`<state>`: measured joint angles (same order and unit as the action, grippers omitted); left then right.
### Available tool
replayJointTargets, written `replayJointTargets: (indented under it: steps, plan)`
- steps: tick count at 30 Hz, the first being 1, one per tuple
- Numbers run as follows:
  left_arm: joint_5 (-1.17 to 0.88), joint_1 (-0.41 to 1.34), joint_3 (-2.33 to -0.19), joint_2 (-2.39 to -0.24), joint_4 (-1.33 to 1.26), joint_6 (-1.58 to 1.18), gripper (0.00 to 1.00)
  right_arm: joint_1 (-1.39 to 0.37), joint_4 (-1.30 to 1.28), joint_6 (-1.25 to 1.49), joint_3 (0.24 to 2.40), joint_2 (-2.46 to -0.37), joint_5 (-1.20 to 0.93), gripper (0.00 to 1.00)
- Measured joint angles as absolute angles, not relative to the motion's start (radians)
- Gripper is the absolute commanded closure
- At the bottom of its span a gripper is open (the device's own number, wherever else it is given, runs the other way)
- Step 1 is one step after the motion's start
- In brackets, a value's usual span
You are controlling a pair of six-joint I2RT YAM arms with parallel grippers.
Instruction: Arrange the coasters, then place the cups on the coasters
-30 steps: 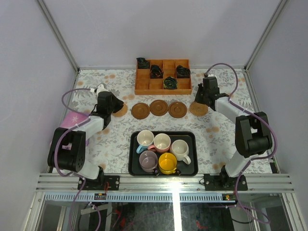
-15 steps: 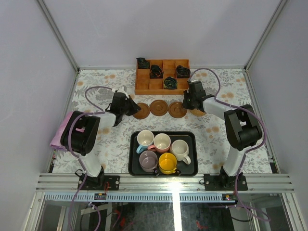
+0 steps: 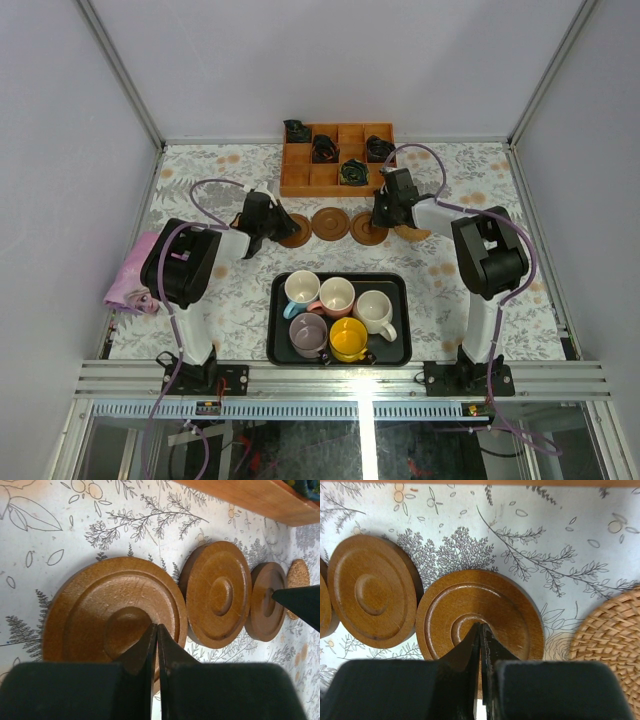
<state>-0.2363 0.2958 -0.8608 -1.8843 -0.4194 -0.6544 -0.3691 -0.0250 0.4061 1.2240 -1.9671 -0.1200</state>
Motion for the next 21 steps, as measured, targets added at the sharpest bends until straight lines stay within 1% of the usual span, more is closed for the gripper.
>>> replayJointTargets:
  steps: [8, 21]
  plan:
    - [-0.197, 0.295, -0.867, -1.885, -0.404, -0.656, 1.00, -0.382, -0.010, 0.412, 1.207, -1.970, -0.122, 0.99]
    - [-0.074, 0.293, -0.867, -1.830, -0.333, -0.635, 1.00, -0.384, -0.025, 0.418, 1.151, -1.917, -0.072, 1.00]
